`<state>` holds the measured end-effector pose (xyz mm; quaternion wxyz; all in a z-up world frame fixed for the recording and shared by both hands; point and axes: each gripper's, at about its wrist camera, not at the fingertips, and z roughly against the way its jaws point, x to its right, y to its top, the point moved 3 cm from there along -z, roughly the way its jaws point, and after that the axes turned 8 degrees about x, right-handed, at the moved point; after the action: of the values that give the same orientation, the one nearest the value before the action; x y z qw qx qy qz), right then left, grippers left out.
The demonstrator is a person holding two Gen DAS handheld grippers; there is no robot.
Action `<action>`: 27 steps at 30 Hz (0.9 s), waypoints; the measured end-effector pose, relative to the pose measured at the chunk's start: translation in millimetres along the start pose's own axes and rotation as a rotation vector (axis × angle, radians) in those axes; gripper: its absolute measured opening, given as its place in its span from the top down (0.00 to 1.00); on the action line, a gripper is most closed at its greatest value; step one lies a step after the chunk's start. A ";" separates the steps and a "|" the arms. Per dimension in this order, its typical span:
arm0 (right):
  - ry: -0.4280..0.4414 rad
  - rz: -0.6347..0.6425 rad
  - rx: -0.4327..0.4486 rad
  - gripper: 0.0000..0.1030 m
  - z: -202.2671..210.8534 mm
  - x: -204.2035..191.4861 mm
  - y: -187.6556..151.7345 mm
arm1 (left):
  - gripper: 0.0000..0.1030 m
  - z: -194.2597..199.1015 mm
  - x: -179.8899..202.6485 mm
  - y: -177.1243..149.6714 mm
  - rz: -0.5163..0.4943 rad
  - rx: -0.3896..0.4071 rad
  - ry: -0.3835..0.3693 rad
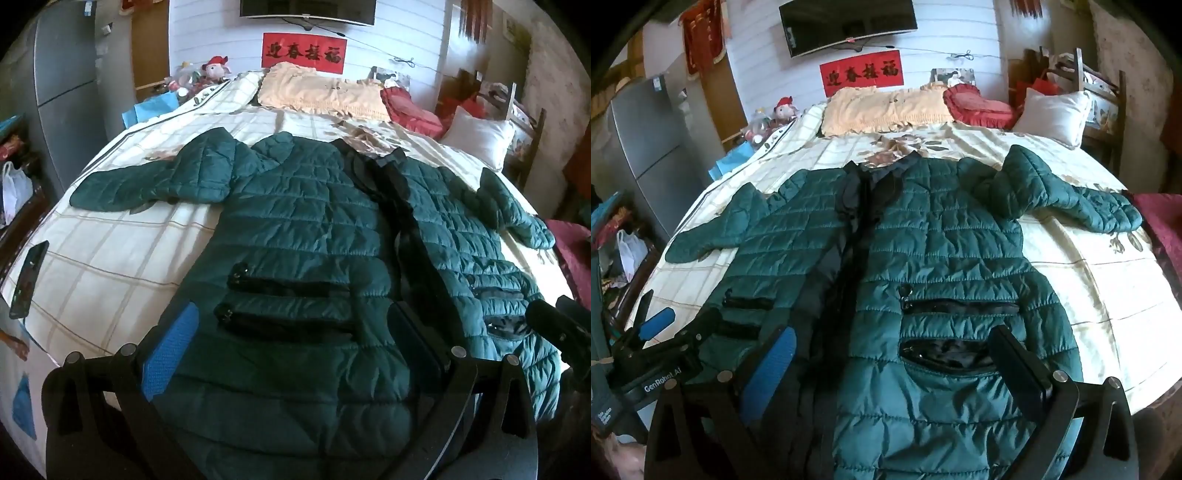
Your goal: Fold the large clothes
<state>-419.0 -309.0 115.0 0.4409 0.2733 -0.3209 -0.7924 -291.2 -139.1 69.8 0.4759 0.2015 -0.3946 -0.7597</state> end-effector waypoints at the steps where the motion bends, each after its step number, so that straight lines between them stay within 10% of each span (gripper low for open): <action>1: 0.000 0.000 -0.001 0.00 -1.2 -1.2 -0.4 | 0.01 0.1 0.4 -0.4 -0.001 0.002 0.000; 27: -0.012 0.009 -0.016 0.00 -7.6 -1.6 -4.1 | 0.00 -2.6 1.3 -5.6 0.001 -0.008 -0.005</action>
<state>-415.0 -308.0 107.3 0.4446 0.2635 -0.3185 -0.7947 -293.2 -139.9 63.9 0.4761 0.1974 -0.3931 -0.7615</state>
